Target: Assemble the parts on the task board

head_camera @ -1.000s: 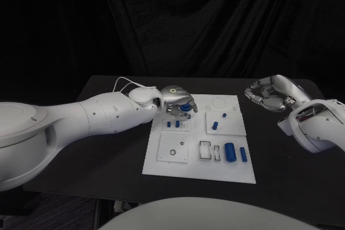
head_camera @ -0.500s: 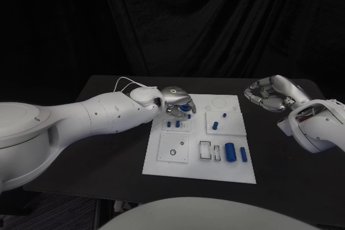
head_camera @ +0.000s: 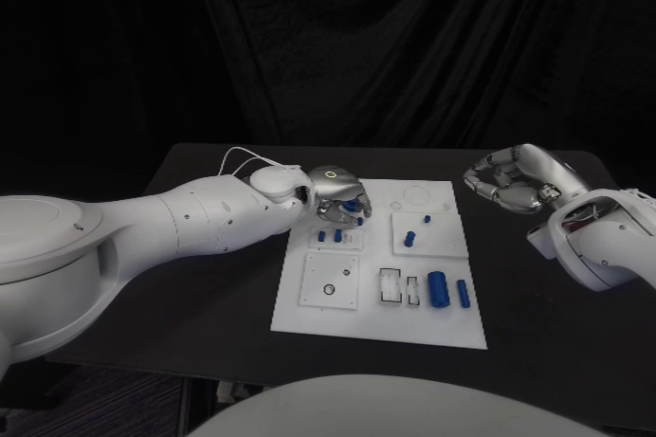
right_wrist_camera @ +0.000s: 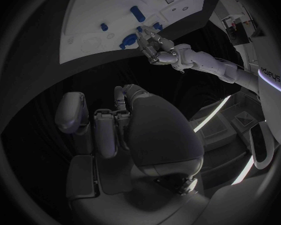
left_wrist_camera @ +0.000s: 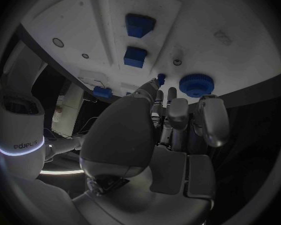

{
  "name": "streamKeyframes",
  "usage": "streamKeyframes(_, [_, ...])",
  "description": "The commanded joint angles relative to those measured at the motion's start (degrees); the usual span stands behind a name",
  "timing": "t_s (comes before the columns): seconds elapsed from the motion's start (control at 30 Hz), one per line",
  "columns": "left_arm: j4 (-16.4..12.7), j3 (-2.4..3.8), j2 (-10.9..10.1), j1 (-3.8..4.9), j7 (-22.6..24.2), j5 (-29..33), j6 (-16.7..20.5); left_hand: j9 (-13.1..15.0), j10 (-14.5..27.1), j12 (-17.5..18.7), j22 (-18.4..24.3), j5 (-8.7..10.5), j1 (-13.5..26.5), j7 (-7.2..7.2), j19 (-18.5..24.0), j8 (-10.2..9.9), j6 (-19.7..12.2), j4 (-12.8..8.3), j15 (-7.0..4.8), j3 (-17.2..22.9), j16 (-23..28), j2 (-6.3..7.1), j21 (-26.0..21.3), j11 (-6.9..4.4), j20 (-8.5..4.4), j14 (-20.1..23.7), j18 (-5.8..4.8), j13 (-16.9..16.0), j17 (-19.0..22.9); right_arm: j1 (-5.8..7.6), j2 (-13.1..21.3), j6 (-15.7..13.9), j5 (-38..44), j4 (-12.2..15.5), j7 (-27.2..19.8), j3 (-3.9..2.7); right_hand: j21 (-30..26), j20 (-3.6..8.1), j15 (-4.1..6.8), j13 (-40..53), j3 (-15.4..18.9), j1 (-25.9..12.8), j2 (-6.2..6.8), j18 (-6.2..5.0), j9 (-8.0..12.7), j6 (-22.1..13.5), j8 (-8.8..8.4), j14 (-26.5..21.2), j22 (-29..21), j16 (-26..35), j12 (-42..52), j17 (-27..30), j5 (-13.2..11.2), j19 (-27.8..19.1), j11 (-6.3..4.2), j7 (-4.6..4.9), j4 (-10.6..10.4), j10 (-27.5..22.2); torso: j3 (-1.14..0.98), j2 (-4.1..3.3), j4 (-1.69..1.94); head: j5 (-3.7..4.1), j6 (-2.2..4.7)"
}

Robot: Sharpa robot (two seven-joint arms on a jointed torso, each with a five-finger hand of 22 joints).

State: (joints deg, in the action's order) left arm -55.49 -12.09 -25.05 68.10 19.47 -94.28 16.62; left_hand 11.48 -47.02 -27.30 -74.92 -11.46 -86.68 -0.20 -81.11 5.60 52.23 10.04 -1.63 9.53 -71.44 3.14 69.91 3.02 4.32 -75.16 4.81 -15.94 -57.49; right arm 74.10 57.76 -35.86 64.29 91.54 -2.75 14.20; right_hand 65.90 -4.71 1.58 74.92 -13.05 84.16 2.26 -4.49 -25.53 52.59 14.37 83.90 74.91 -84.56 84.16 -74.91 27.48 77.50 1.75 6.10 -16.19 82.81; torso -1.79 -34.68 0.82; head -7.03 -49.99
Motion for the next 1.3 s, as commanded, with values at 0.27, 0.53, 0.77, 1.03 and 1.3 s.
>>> streamKeyframes(0.27, [0.7,0.05,0.8,-0.71,0.1,0.0,-1.1,0.4,-1.1,-0.5,-9.5,-0.29,0.3,0.03,-0.1,0.5,0.9,-0.1,0.01,0.8,0.0,0.01,0.0,-0.14,0.11,0.2,-0.5,-0.8,0.2,-0.11,0.0,0.9,0.1,0.2,1.4,-0.05,0.3,0.16,0.19,8.7,-0.5,0.5,0.1,-0.72,-0.1,-0.6,0.26,3.3,8.0,-0.2,0.2,-10.1,0.2,0.4,-0.01,0.05,0.1,0.2,0.0,-0.04,-0.04,0.03,-0.01])
streamKeyframes(0.53, [1.3,0.05,1.3,-1.16,-0.1,0.0,-1.4,0.7,-2.0,-0.7,-9.4,-0.44,0.4,0.18,0.0,0.5,1.0,-0.2,-0.09,1.3,0.1,-0.1,0.0,-0.29,0.05,0.3,-0.49,-1.4,0.6,-0.11,0.1,1.2,0.1,0.1,1.7,-0.05,0.1,0.16,0.2,8.7,-0.5,0.6,0.07,-0.76,-0.1,-0.6,0.28,3.3,7.9,-0.1,0.2,-10.1,0.3,0.3,-0.01,0.05,0.1,0.2,-0.03,-0.06,-0.02,0.06,-0.01])
streamKeyframes(0.77, [1.4,0.05,1.5,-1.49,0.1,0.0,-0.4,1.3,-3.2,-0.5,-9.6,-0.89,0.3,0.55,-0.2,0.7,2.0,-0.4,-0.38,2.3,-0.2,-0.32,0.6,-0.72,-0.13,0.1,-0.56,-2.2,0.6,-0.11,0.1,1.3,0.1,0.2,1.7,-0.05,0.1,0.16,0.2,8.5,-0.6,0.6,0.05,-0.77,-0.1,-0.6,0.3,3.3,7.9,-0.1,0.1,-10.0,0.3,0.3,-0.02,0.05,0.1,0.0,-0.02,0.0,0.07,0.18,-0.01])
streamKeyframes(1.03, [1.5,0.05,1.6,-1.62,0.0,0.0,0.6,1.8,-4.4,-0.4,-9.6,-1.22,-0.2,0.98,-0.3,0.9,2.6,-1.0,-0.7,3.3,-0.4,-0.39,0.9,-1.2,-0.39,-0.1,-0.61,-2.8,0.7,-0.11,0.1,1.5,0.1,0.2,2.0,-0.05,0.1,0.16,0.2,8.5,-0.6,0.6,0.05,-0.77,-0.1,-0.6,0.3,3.3,7.9,-0.1,0.1,-10.0,0.3,0.3,-0.02,0.05,0.1,0.0,-0.02,-0.02,0.01,0.15,-0.01])
streamKeyframes(1.3, [1.3,0.05,1.1,-1.64,0.7,0.0,3.0,2.9,-7.0,-0.4,-9.8,-1.94,-0.6,2.4,-0.6,1.7,4.6,-1.9,-1.46,4.5,-0.3,-0.73,1.6,-2.28,-0.87,-0.1,-0.71,-3.8,1.2,-0.11,0.1,1.7,0.1,0.2,2.1,-0.05,0.0,0.17,0.2,8.4,-0.6,0.7,0.03,-0.78,-0.1,-0.7,0.31,3.2,7.9,0.0,-0.1,-9.9,0.3,0.3,-0.02,0.05,0.2,-0.1,-0.01,-0.01,0.01,0.09,-0.01])
